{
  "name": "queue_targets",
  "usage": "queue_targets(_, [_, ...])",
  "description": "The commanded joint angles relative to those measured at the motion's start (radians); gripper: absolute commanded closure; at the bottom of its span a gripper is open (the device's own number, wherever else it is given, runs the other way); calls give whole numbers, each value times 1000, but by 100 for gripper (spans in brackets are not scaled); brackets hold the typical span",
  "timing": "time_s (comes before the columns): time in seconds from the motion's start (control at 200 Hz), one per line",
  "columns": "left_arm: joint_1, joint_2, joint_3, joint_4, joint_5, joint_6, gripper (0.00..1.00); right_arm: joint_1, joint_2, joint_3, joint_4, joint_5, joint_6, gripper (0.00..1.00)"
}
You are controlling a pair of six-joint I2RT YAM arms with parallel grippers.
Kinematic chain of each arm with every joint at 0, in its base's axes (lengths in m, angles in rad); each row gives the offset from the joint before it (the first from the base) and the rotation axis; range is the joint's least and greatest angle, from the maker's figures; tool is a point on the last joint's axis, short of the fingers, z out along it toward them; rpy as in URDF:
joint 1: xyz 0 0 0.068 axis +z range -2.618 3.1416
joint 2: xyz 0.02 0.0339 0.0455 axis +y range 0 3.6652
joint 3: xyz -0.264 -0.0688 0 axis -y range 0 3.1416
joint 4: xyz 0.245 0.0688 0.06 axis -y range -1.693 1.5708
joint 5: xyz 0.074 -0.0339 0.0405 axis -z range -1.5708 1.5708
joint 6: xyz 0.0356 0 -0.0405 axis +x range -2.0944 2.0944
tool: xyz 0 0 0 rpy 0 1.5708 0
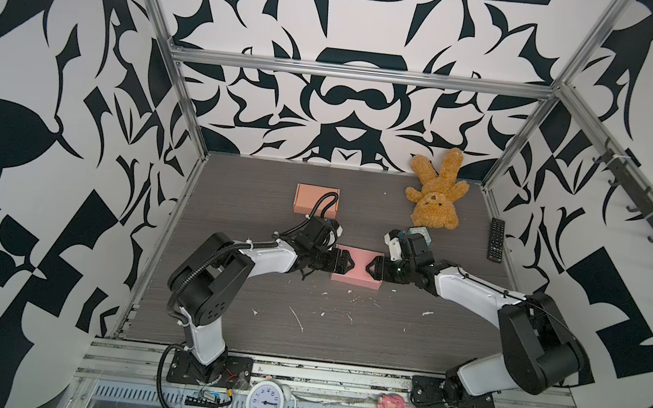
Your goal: Fold the paper box
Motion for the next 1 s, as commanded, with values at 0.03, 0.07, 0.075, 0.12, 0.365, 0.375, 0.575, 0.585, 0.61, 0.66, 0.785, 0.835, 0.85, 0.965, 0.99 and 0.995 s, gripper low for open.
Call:
queue_targets(0.03, [0,57,76,10,65,17,19,-17,17,59,65,-65,-29,36])
queue_targets(0.07, [3,70,91,6,67,20,19,-28,26,70,59,-63,-39,36])
queue_targets(0.075, [3,72,93,5,67,19,19,-29,26,72,58,-63,-41,36])
queue_targets(0.12, [5,86,113,-3,68,23,19,-39,37,87,51,-64,-51,36])
queue_targets(0.365, [20,146,182,-8,79,22,19,-89,110,163,44,-103,-76,37])
queue_targets(0.375, [21,148,184,-8,79,22,19,-89,113,167,45,-103,-77,37])
queue_targets(0.575, [35,179,220,2,85,14,19,-101,163,212,45,-109,-77,37])
queue_targets(0.585, [37,180,220,3,85,13,19,-101,164,213,45,-109,-78,37])
queue_targets(0.61, [40,182,222,6,85,13,19,-103,167,214,45,-108,-78,37])
queue_targets(0.66, [45,183,221,11,82,11,19,-104,168,214,47,-103,-78,35])
queue_targets(0.785, [63,183,207,41,85,1,19,-114,163,211,45,-86,-79,31])
queue_targets(0.835, [67,185,203,47,87,-1,19,-118,162,210,43,-83,-82,29])
queue_targets(0.85, [69,184,203,47,88,-1,19,-118,162,210,43,-83,-83,29])
queue_targets(0.965, [74,180,194,47,87,-4,16,-125,154,211,26,-66,-95,25])
queue_targets(0.99, [74,176,190,49,86,-4,16,-127,151,210,22,-60,-96,25])
queue_targets(0.995, [73,176,189,49,86,-5,16,-128,150,210,22,-59,-96,25])
